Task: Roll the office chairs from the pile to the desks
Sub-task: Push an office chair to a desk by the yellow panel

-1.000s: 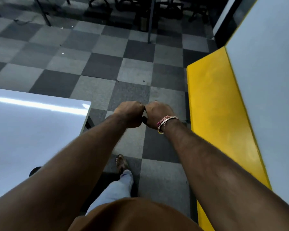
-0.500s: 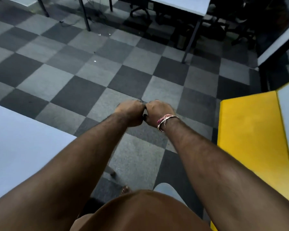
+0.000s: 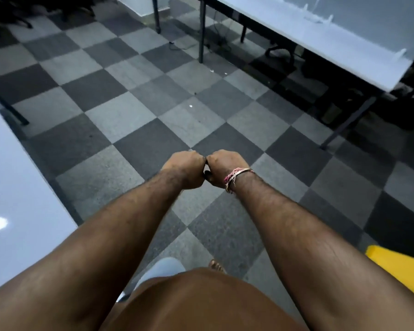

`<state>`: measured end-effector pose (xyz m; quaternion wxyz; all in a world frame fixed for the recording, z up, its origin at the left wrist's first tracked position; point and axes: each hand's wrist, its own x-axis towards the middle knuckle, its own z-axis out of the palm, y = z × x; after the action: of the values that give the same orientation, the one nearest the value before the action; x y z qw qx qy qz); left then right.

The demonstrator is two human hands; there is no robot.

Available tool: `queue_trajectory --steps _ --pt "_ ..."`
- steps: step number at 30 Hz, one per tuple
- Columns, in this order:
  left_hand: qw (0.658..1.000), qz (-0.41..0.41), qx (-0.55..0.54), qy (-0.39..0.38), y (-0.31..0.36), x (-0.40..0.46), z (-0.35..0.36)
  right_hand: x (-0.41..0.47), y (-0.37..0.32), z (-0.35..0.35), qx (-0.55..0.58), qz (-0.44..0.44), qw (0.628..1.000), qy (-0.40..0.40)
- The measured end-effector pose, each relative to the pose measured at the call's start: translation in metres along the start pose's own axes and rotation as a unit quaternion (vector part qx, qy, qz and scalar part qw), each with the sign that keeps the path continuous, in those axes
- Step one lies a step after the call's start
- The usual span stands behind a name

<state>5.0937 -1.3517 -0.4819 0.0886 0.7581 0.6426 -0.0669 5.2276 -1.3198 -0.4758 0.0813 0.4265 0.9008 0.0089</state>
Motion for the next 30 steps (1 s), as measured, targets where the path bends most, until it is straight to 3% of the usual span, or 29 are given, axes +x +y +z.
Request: queue_trajectory --steps 4,12,20,30 --pt "0.998 -0.061 -0.021 0.001 -0.030 0.049 -0.011 0.067 0.024 -0.009 -0.009 -0.065 0.998 0.006" --pt "0.994 -0.109 -0.027 -0.019 -0.128 0.166 -0.028 0.237 0.048 -0.006 -0.011 -0.096 0.995 -0.009" --pt "0.993 -0.118 -0.019 -0.022 -0.275 0.283 -0.079 0.425 0.043 -0.048 -0.009 -0.095 0.995 0.005" --pt "0.980 -0.192 -0.035 -0.024 -0.452 0.392 -0.112 0.646 0.012 -0.081 -0.012 -0.138 0.990 0.005"
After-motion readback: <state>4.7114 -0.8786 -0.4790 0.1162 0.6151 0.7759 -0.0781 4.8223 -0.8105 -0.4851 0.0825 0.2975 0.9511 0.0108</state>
